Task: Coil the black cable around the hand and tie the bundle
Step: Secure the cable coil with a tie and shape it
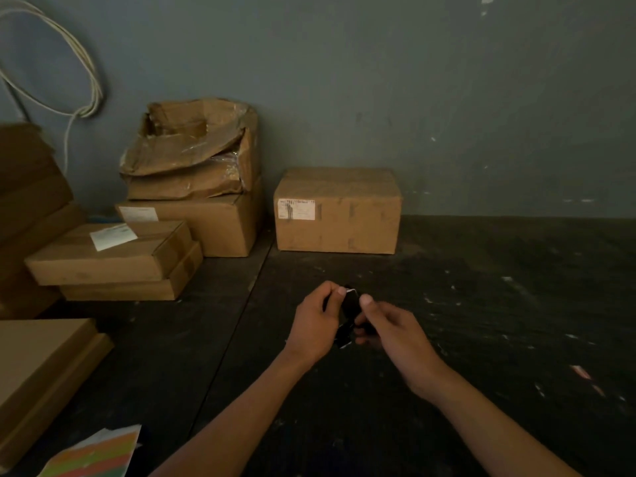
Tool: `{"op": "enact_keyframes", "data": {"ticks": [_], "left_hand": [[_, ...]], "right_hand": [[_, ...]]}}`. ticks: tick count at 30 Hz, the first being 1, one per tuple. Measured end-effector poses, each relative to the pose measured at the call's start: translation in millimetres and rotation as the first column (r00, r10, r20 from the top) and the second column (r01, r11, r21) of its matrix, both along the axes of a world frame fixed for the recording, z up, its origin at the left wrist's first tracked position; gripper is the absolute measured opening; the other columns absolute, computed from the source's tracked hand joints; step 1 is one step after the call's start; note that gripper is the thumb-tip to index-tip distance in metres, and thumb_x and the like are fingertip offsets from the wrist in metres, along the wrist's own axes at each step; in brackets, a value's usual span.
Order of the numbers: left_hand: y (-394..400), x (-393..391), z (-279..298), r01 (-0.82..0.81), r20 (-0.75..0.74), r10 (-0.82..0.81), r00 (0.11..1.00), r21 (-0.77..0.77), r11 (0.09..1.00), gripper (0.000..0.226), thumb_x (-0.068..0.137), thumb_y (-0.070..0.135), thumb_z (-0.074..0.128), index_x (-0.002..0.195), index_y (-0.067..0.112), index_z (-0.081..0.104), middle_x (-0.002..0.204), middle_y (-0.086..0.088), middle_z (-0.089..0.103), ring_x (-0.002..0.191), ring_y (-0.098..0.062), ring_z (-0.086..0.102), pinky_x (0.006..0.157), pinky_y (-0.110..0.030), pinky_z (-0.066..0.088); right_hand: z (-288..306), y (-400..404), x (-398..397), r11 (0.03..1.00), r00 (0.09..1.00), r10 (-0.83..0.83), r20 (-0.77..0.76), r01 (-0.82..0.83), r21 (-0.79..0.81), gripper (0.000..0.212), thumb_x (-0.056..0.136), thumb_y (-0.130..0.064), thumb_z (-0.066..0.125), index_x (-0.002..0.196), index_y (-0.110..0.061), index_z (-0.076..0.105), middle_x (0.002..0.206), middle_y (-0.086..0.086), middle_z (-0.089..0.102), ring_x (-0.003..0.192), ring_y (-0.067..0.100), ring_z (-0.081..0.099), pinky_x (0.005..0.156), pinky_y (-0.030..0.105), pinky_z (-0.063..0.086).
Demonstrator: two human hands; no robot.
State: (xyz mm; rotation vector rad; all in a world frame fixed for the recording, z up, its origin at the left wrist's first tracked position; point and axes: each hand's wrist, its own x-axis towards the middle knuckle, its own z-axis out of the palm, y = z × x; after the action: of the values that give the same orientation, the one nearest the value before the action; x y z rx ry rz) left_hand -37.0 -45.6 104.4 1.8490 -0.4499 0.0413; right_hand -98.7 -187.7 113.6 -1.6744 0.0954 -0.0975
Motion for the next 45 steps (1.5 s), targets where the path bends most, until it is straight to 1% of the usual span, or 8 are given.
{"op": "enact_keyframes", "data": {"ticks": [5, 8, 13, 18, 27, 31, 37, 45], "left_hand": [[-4, -2, 1, 0.055, 0.108, -0.060, 0.992, 0.048, 0.997, 0.017, 0.103, 0.022, 0.045, 0.096, 0.020, 0.061, 0.091, 0.004, 0.066, 0.082, -0.003, 0.064, 0.072, -0.014, 0.051], [-3, -1, 1, 0.067, 0.109, -0.070, 0.992, 0.030, 0.997, 0.017, 0.103, 0.023, 0.044, 0.097, 0.019, 0.060, 0.092, 0.002, 0.065, 0.084, -0.007, 0.064, 0.075, -0.018, 0.053], [-2, -2, 0, 0.110, 0.095, -0.108, 0.990, -0.023, 0.994, 0.015, 0.104, 0.021, 0.041, 0.106, 0.021, 0.056, 0.101, 0.003, 0.063, 0.090, -0.002, 0.064, 0.074, -0.012, 0.051], [-1, -3, 5, 0.112, -0.069, -0.123, 0.990, -0.150, 0.982, 0.030, 0.105, 0.020, 0.037, 0.131, 0.031, 0.025, 0.110, -0.006, 0.061, 0.089, -0.002, 0.069, 0.064, -0.015, 0.055], [-9, -10, -3, 0.207, 0.041, -0.208, 0.977, 0.011, 0.978, 0.012, 0.104, 0.019, 0.038, 0.110, 0.029, 0.036, 0.097, -0.010, 0.064, 0.079, -0.025, 0.069, 0.068, -0.043, 0.061], [-8, -12, -12, 0.240, 0.030, -0.240, 0.970, 0.032, 0.970, 0.013, 0.104, 0.018, 0.040, 0.110, 0.029, 0.038, 0.097, -0.005, 0.062, 0.082, -0.013, 0.068, 0.067, -0.027, 0.059], [-6, -13, -18, 0.215, 0.038, -0.219, 0.975, 0.095, 0.972, 0.015, 0.103, 0.016, 0.042, 0.109, 0.029, 0.047, 0.099, 0.003, 0.065, 0.091, -0.008, 0.067, 0.081, -0.032, 0.059], [-9, -16, -22, 0.063, 0.126, -0.069, 0.990, 0.053, 0.997, 0.013, 0.099, 0.011, 0.053, 0.108, 0.018, 0.059, 0.109, 0.002, 0.066, 0.102, -0.007, 0.064, 0.088, -0.032, 0.056]], "right_hand": [[4, -1, 2, 0.979, 0.994, 0.012, -0.106, 0.010, 0.205, 0.012, 0.089, -0.017, 0.066, 0.092, -0.006, 0.062, 0.083, 0.014, 0.072, 0.067, 0.019, 0.069, 0.058, 0.026, 0.055], [3, -2, -1, 0.948, 0.992, -0.007, -0.130, 0.048, 0.313, 0.019, 0.089, -0.008, 0.064, 0.107, -0.009, 0.057, 0.082, 0.012, 0.073, 0.066, 0.020, 0.068, 0.055, 0.026, 0.053], [1, -6, 0, 0.944, 0.990, -0.032, -0.137, 0.075, 0.320, 0.016, 0.092, -0.012, 0.061, 0.107, -0.011, 0.067, 0.075, 0.005, 0.073, 0.062, 0.015, 0.066, 0.055, 0.024, 0.052], [-4, -6, 3, 0.953, 0.967, -0.072, -0.245, 0.140, 0.270, 0.014, 0.090, -0.020, 0.065, 0.095, -0.009, 0.071, 0.064, 0.002, 0.070, 0.054, 0.014, 0.063, 0.049, 0.025, 0.048], [-11, 9, 7, 0.925, 0.937, -0.160, -0.309, 0.252, 0.284, 0.014, 0.089, -0.025, 0.065, 0.091, -0.013, 0.072, 0.067, 0.004, 0.068, 0.052, 0.012, 0.059, 0.047, 0.024, 0.045], [-9, 10, 6, 0.845, 0.911, -0.110, -0.396, 0.296, 0.446, 0.013, 0.090, -0.019, 0.063, 0.096, -0.013, 0.072, 0.073, 0.005, 0.064, 0.062, 0.015, 0.056, 0.055, 0.027, 0.047], [-17, 6, 4, 0.690, 0.871, -0.004, -0.492, 0.358, 0.628, 0.018, 0.089, -0.016, 0.060, 0.103, -0.010, 0.070, 0.061, 0.003, 0.065, 0.059, 0.014, 0.052, 0.052, 0.027, 0.041], [-26, 1, 7, 0.717, 0.886, 0.025, -0.464, 0.307, 0.626, 0.021, 0.090, -0.016, 0.060, 0.109, -0.012, 0.069, 0.061, 0.002, 0.062, 0.059, 0.015, 0.052, 0.047, 0.027, 0.045]]}}
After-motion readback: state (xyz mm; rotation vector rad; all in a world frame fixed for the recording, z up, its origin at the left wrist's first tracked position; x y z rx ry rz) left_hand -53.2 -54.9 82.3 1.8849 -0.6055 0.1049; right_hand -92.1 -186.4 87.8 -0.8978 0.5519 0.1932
